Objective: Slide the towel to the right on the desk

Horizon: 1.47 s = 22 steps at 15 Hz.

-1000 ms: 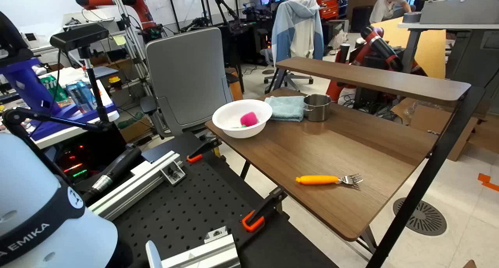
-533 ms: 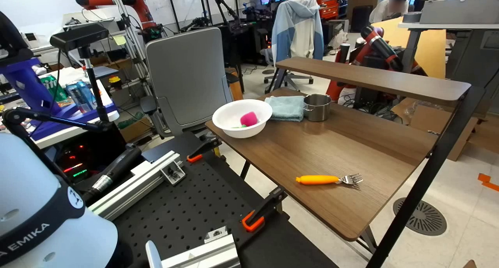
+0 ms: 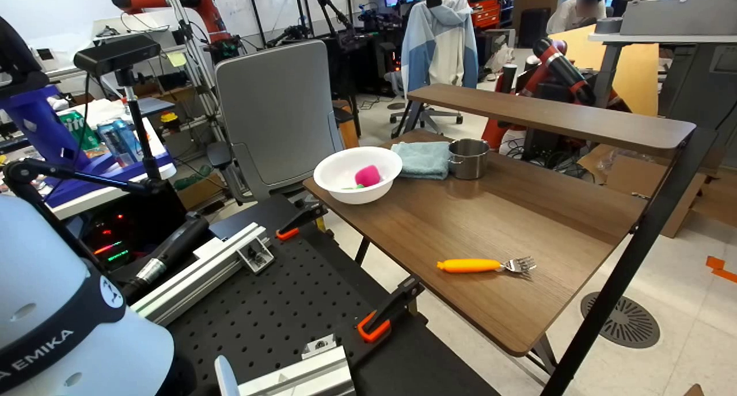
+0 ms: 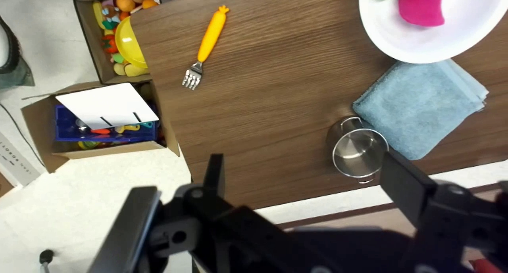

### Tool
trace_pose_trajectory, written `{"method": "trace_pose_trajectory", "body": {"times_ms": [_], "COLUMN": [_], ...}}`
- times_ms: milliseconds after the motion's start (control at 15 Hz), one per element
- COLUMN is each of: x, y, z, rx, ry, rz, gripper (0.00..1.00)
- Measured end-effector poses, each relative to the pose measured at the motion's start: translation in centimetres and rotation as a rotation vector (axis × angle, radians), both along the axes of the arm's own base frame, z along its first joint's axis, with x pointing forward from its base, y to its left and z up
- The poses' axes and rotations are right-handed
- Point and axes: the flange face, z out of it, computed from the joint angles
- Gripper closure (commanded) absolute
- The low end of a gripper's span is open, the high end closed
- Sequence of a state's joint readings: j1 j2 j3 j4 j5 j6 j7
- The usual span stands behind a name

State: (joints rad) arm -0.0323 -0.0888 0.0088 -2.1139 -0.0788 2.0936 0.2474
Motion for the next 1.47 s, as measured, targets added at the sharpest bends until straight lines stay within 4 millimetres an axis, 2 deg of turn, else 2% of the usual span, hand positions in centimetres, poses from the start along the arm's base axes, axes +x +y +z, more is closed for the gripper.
{"method": "trace_pose_trajectory", "body": {"times_ms": [200,467,800,933,1067,1467], "x": [3.0,6.7,9.1,9.2,9.4,9.4], "y": [3.6,8.9,16.4,17.1,16.3,16.4], "z": [-2.1,-6.1,-11.4,-12.4,-11.8,-11.7], "rx": [0.006,0.020,0.016,0.013,0.012,0.013], "ry": [-0.011,-0.019,-0.002,0.010,0.001,-0.001], "rz": [0.007,0.034,0.117,0.127,0.116,0.116], "gripper": [0.00,0.00,0.00,0.00,0.00,0.00]}}
